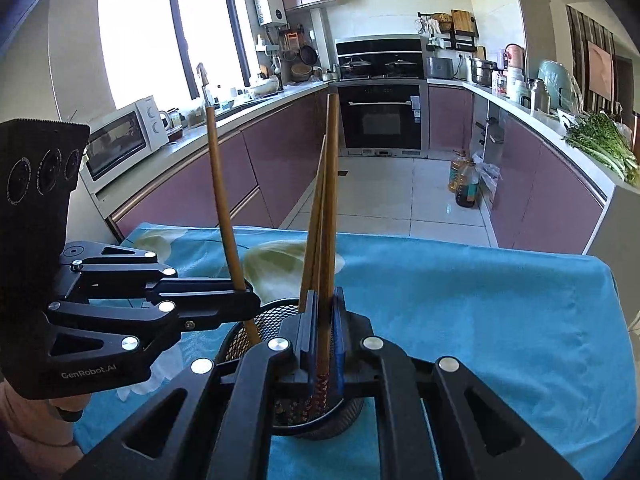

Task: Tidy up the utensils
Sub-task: 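Move both open tools back over the remaining chopsticks, then close the left tool on a chopstick while the right tool grasps another, then lift both held chopsticks upright off the tablecloth toward the mesh cup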

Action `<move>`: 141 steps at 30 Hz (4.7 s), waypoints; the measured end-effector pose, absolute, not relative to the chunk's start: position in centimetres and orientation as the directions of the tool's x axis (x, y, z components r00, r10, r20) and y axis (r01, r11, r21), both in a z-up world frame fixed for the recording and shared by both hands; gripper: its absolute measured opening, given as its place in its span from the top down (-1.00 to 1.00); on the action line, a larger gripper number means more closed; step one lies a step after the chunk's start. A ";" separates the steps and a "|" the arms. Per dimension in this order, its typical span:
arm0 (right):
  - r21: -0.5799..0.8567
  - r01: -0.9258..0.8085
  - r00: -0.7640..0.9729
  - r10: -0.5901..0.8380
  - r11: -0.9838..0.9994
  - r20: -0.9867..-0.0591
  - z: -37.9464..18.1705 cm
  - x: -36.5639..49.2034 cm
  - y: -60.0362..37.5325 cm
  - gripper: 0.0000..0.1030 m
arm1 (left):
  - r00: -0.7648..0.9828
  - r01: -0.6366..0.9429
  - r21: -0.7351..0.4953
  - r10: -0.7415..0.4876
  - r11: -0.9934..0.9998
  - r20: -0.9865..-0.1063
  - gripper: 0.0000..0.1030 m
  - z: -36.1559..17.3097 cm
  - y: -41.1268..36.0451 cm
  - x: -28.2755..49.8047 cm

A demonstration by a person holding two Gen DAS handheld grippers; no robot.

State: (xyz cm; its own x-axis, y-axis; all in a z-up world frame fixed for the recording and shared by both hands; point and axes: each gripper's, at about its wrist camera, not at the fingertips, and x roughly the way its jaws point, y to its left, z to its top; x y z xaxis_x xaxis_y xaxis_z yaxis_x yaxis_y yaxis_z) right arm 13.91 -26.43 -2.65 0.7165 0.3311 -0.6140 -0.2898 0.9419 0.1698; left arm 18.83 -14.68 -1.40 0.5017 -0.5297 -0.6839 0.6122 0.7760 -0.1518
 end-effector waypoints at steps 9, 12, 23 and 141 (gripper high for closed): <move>0.177 -0.272 0.758 0.324 0.946 -0.566 -2.3 12.6 -26.7 0.54 | 0.577 0.566 -0.140 -0.512 0.812 -0.637 0.37 -1.1 -13.0 17.3; 0.183 -0.310 0.770 0.359 0.933 -0.527 -1.5 10.9 -26.6 0.43 | 0.630 0.552 -0.129 -0.513 0.824 -0.583 0.21 -0.3 -11.2 15.4; 0.216 -0.470 0.654 0.502 0.856 -0.567 -4.1 5.5 -23.4 0.29 | 0.694 0.491 -0.046 -0.423 0.870 -0.583 0.00 -2.4 -5.7 9.6; 0.212 -0.430 0.678 0.469 0.877 -0.565 -3.4 4.9 -22.6 0.89 | 0.543 0.506 -0.271 -0.546 0.819 -0.638 0.85 -3.9 -3.2 8.9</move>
State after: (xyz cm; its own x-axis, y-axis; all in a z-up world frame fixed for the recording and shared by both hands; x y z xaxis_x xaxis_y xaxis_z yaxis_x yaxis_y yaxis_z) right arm 4.86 -22.61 -3.41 0.6785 0.4694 -0.5651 -0.4303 0.8774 0.2122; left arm 8.87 -3.16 -3.90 0.5431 -0.5462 -0.6377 0.5059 0.8190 -0.2706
